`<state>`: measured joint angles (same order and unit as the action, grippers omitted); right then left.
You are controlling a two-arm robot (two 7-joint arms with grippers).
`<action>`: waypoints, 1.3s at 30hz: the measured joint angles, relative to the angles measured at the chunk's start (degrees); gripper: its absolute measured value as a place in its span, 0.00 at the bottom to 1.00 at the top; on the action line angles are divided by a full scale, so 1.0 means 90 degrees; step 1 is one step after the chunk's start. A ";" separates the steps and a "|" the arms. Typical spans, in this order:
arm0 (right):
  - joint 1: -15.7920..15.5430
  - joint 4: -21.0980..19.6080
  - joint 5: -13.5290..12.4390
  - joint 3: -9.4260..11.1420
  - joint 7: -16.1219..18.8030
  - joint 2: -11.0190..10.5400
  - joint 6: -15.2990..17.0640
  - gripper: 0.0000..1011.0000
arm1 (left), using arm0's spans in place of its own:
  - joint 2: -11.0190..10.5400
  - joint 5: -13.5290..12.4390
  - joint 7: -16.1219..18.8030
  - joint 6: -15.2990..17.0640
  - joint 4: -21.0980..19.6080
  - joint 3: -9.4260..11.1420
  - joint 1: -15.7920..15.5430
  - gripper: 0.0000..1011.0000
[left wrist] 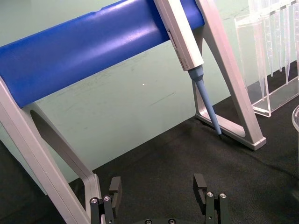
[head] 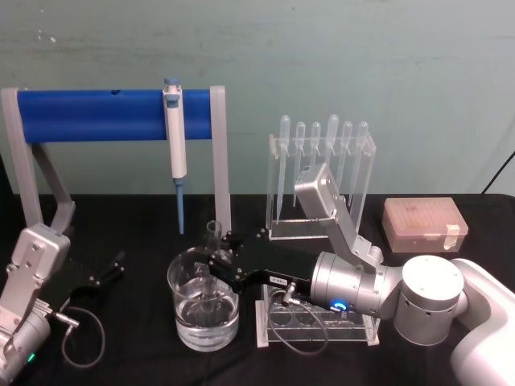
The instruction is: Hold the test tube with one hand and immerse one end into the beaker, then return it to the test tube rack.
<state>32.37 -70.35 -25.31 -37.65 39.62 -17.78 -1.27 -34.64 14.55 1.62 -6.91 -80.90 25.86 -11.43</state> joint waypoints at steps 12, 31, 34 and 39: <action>0.0000 0.0000 0.0000 0.0000 0.0000 0.0000 0.0000 0.23 | 0.0000 0.0000 0.0000 0.0000 0.0000 0.0000 0.0000 0.99; 0.0000 0.0000 0.0000 0.0000 0.0000 0.0000 0.0000 0.23 | 0.0000 0.0000 0.0000 0.0000 0.0000 0.0000 0.0000 0.99; 0.0000 0.0000 0.0000 0.0000 0.0000 0.0000 0.0000 0.23 | 0.0000 0.0000 0.0000 0.0000 0.0000 0.0000 0.0000 0.99; 0.0000 0.0000 0.0000 0.0000 0.0000 0.0000 0.0000 0.23 | 0.0000 0.0000 0.0000 0.0000 0.0000 0.0000 0.0000 0.99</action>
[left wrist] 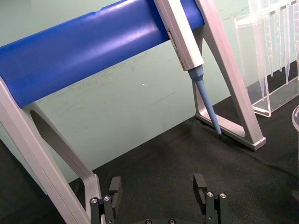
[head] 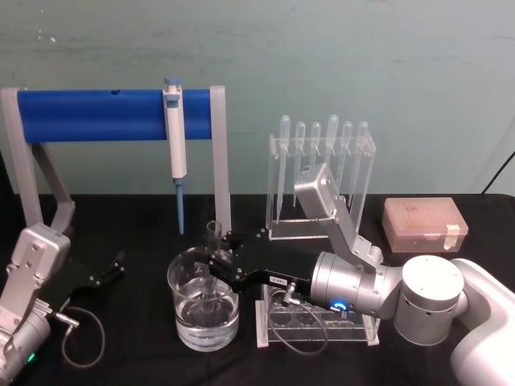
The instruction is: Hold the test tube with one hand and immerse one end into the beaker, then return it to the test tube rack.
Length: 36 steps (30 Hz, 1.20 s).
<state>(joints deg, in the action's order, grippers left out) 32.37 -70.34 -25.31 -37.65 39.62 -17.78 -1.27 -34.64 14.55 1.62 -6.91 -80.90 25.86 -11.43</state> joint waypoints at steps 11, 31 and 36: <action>0.0000 0.0000 0.0000 0.0000 0.0000 0.0000 0.0000 0.23 | 0.0000 0.0000 0.0000 0.0000 0.0000 0.0000 0.0000 0.99; 0.0000 0.0000 0.0000 0.0000 0.0000 0.0000 0.0000 0.23 | 0.0000 0.0000 0.0000 0.0000 0.0000 0.0000 0.0000 0.99; 0.0000 0.0000 0.0000 0.0000 0.0000 0.0000 0.0000 0.23 | 0.0000 0.0000 0.0000 0.0000 0.0000 0.0000 0.0000 0.99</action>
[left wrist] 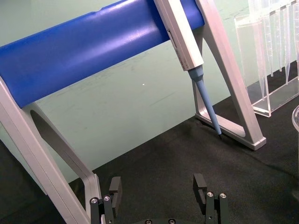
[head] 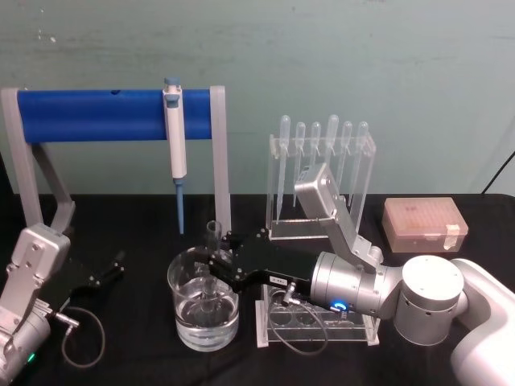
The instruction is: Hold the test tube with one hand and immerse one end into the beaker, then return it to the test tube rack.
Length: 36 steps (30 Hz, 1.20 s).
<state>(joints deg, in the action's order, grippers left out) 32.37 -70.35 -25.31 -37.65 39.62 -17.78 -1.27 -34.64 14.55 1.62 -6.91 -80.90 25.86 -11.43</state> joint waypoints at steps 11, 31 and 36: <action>0.0000 0.0000 0.0000 0.0000 0.0000 0.0000 0.0000 0.23 | 0.0000 0.0000 0.0000 0.0000 0.0000 0.0000 0.0000 0.99; 0.0000 0.0000 0.0000 0.0000 0.0000 0.0000 0.0000 0.23 | 0.0000 0.0000 0.0000 0.0000 0.0000 0.0000 0.0000 0.99; 0.0000 0.0000 0.0000 0.0000 0.0000 0.0000 0.0000 0.23 | 0.0000 0.0000 0.0000 0.0000 0.0000 0.0000 0.0000 0.99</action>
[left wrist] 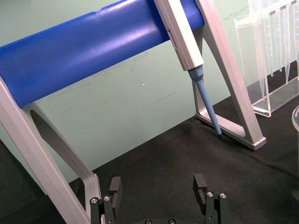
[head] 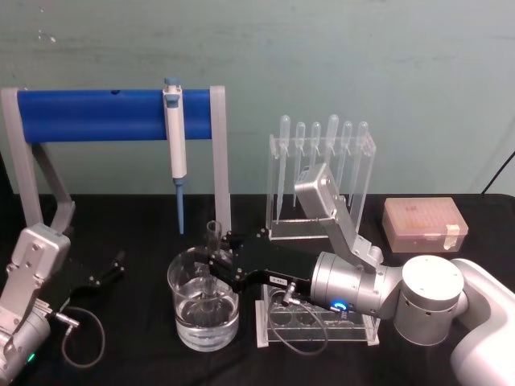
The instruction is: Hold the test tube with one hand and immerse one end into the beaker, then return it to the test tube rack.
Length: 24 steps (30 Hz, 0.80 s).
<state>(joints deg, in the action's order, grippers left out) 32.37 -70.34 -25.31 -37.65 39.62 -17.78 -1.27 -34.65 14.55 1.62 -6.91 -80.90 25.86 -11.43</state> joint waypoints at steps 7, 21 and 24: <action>0.0000 0.0000 0.0000 0.0000 0.0000 0.0000 0.0000 0.23 | 0.0000 0.0000 0.0000 0.0000 0.0000 0.0000 0.0000 0.99; 0.0000 0.0000 0.0000 0.0000 0.0000 0.0000 0.0000 0.23 | 0.0000 0.0000 0.0000 0.0000 0.0000 0.0000 0.0000 0.99; 0.0000 0.0000 0.0000 0.0000 0.0000 0.0000 0.0000 0.23 | 0.0000 0.0000 0.0000 0.0000 0.0000 0.0000 0.0000 0.99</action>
<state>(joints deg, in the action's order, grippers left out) 32.36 -70.34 -25.31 -37.65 39.62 -17.78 -1.27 -34.64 14.55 1.62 -6.91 -80.90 25.86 -11.43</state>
